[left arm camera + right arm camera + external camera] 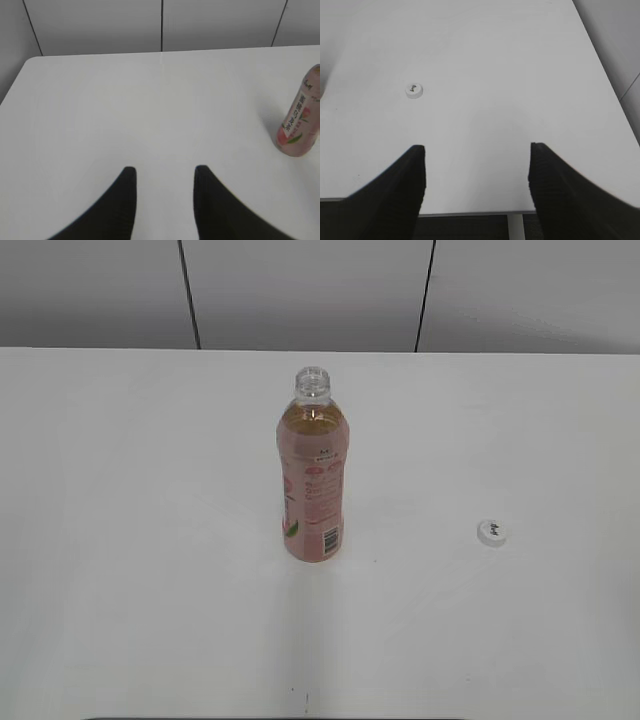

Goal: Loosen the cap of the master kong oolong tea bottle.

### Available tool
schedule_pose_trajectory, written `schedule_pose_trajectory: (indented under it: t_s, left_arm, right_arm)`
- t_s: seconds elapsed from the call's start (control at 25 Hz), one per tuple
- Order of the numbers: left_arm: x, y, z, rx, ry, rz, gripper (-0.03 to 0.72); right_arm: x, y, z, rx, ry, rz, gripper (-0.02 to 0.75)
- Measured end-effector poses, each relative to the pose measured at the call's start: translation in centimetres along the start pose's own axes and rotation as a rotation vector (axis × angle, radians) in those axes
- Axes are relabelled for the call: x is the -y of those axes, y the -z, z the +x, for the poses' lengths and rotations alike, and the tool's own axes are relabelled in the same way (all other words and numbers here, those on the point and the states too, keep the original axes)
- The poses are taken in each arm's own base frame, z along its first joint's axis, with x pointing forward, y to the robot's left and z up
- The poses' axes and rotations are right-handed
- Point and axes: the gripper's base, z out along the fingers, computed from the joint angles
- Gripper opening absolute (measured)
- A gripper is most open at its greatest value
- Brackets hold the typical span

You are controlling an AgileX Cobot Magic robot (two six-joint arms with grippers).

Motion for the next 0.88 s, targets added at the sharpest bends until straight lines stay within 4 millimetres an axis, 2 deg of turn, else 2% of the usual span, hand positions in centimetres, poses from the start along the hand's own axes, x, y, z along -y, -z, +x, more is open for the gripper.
schedule_pose_trajectory:
  t_s: [0.88]
  left_arm:
    - [0.0,0.0,0.0,0.0,-0.001,0.003,0.244]
  right_arm:
    - [0.0,0.0,-0.01,0.001,0.0,0.0,0.492]
